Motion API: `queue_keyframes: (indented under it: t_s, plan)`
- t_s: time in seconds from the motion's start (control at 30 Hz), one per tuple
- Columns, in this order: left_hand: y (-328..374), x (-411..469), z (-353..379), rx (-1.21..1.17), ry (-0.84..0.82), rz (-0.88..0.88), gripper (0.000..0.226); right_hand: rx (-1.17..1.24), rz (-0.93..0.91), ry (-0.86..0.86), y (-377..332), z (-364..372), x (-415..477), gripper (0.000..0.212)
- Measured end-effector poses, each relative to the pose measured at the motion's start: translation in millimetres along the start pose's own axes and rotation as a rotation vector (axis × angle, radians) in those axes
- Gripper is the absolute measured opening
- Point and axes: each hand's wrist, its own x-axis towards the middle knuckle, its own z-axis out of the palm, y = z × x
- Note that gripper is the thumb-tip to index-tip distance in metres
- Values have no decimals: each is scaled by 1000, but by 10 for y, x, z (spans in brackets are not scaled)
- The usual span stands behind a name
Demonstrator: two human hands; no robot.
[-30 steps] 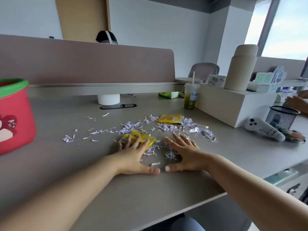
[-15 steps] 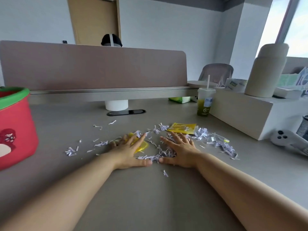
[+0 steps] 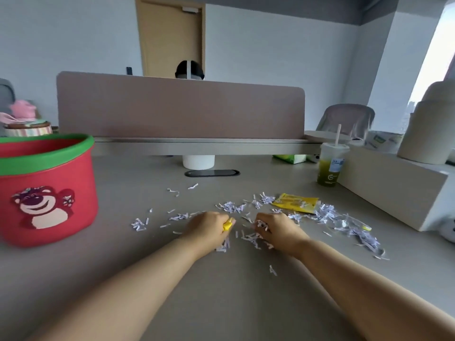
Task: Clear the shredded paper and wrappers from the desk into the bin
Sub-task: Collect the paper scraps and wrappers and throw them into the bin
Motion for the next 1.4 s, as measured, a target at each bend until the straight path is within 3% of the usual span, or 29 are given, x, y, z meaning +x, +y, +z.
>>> queue_keyframes:
  t_s: [0.27,0.47,0.7,0.8,0.97,1.13,1.2,1.4]
  plan:
    - [-503,-181,-844,-63,206,-89,35,294,-143,158,-948,-236,575,30]
    - [-1048,-370,-1747,-15,461,-135,41,563,-274,204,-1928,-414,1058,33]
    - [-1911,-500,-2481,-20,591,-281,44,636,-465,215,-2937,-311,1580,28]
    - [-2250,-530,-2578,-105,552,-376,45,643,-510,225,-3257,-244,1726,32]
    - [-2505,-539,-2572,-109,121,-496,44,712,-553,206,-3621,-156,1888,33]
    - [-2423,-539,-2655,-233,-122,-504,55,715,-527,194,-3750,-114,1986,33]
    - [-2422,-579,-2694,-122,-97,-468,46,705,-523,178,-3755,-93,2017,33]
    - [-2473,-828,-2633,7,283,-353,15,610,-574,69,-3806,2,2037,44]
